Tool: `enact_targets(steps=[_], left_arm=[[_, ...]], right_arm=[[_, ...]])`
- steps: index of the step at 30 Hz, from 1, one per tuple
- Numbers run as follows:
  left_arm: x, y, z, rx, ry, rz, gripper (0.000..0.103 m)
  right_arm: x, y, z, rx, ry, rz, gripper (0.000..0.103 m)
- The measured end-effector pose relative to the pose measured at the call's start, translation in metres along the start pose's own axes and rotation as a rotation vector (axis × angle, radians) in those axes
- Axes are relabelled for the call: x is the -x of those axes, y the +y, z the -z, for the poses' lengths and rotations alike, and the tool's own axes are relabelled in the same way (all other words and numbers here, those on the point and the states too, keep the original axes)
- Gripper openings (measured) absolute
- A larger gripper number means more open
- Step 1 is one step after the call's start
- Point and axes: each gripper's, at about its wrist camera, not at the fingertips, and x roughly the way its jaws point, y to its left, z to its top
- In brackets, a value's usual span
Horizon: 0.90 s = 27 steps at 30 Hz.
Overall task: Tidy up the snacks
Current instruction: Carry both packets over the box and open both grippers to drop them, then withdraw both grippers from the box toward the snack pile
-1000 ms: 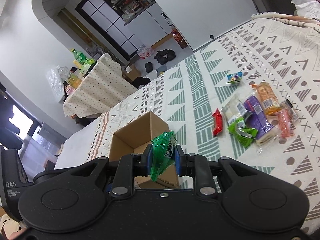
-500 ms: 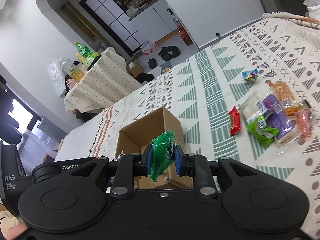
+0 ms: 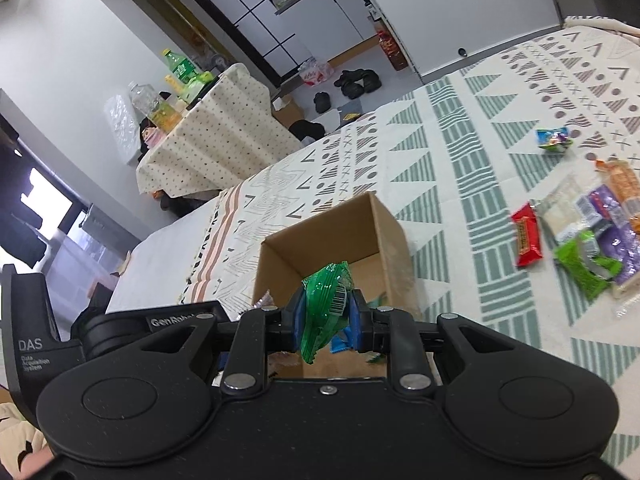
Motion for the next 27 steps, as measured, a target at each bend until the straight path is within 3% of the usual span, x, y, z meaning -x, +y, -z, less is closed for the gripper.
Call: enact_targets(steps=[5, 9, 11, 14, 17, 21, 27], left_arm=[[0.001, 0.004, -0.005, -0.005, -0.011, -0.019, 0.036], [0.008, 0.007, -0.007, 0.006, -0.023, -0.035, 0.057], [0.011, 0.009, -0.006, 0.012, -0.032, -0.046, 0.060], [0.015, 0.010, -0.004, 0.011, -0.034, -0.057, 0.065], [0.016, 0.010, 0.000, 0.011, -0.017, -0.056, 0.073], [0.016, 0.006, 0.009, 0.007, 0.017, -0.067, 0.074], [0.024, -0.005, 0.025, -0.011, 0.011, -0.076, 0.079]], right_arm=[[-0.010, 0.010, -0.001, 0.011, 0.014, -0.007, 0.023], [-0.013, 0.016, -0.002, 0.032, 0.023, -0.009, 0.025], [-0.012, 0.016, -0.001, 0.039, 0.019, -0.004, 0.031], [-0.005, 0.011, 0.000, 0.024, 0.006, -0.012, 0.052], [0.004, 0.003, 0.001, 0.003, -0.004, -0.006, 0.052], [0.020, -0.009, 0.005, -0.009, -0.019, 0.013, 0.054], [0.044, -0.024, 0.009, 0.014, -0.032, 0.057, 0.068]])
